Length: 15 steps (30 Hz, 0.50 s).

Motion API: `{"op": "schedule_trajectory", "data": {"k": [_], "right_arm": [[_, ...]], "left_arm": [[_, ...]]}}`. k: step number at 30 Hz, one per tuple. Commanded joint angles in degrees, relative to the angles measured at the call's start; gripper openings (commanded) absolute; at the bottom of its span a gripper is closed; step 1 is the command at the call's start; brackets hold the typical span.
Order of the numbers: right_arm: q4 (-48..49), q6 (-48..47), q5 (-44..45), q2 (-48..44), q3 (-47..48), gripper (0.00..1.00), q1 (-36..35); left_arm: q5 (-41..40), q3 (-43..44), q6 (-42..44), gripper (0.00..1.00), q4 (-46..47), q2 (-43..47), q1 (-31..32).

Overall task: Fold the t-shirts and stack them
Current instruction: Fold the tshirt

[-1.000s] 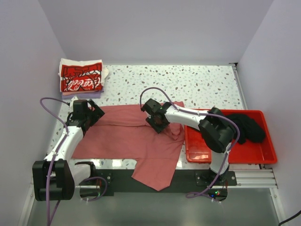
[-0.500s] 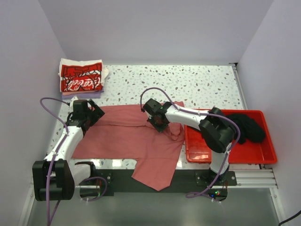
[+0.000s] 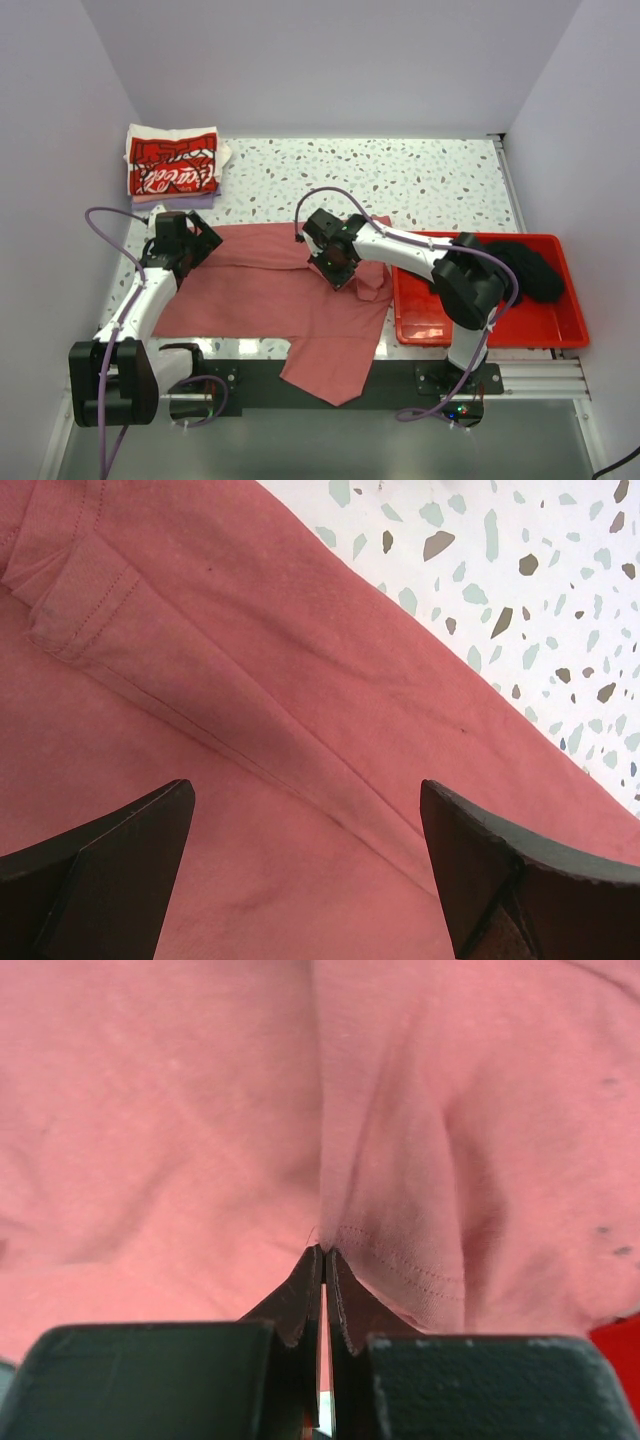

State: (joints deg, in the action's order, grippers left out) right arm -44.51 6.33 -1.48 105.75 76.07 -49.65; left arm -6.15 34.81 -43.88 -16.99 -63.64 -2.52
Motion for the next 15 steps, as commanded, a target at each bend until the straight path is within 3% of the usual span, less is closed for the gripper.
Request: {"op": "schedule_trajectory", "data": {"k": [1, 7, 15], "right_arm": [[-2.69, 2.46, -5.46, -2.57, 1.97, 0.01, -0.45], [-0.58, 5.1, -13.36, -2.84, 2.06, 0.02, -0.8], [2.14, 8.17, -16.8, -1.08, 1.71, 0.04, -0.8]], "left_arm": [[0.0, 1.05, 0.55, 1.0, 1.44, 0.53, 0.33], [0.0, 1.14, 0.37, 1.0, 1.17, 0.71, 0.33], [-0.26, 0.97, 0.55, 1.0, 0.91, 0.71, 0.33]]}}
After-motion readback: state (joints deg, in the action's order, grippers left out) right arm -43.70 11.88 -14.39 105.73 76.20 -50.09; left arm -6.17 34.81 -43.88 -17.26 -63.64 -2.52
